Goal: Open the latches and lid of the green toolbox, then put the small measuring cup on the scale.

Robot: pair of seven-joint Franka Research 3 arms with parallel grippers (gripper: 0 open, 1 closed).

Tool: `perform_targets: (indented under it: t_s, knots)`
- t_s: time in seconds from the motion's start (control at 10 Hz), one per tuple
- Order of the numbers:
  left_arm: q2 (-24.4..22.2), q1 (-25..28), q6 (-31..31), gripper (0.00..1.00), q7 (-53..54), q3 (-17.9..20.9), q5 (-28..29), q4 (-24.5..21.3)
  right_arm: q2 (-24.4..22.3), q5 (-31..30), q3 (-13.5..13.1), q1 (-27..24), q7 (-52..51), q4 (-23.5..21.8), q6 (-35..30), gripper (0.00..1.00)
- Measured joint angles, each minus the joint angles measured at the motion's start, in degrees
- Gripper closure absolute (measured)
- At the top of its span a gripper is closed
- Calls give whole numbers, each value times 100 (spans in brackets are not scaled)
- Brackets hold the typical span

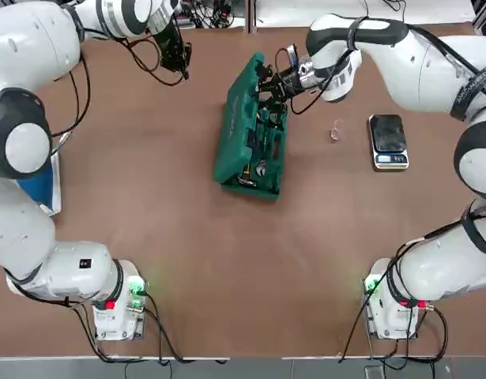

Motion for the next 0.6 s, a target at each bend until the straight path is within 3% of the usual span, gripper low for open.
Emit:
perform_targets:
  t_s: [0.6]
  knots:
    - [439,-241,60,99,-75,-9,-6,-5,15,4,8,456,603,368,597,53]
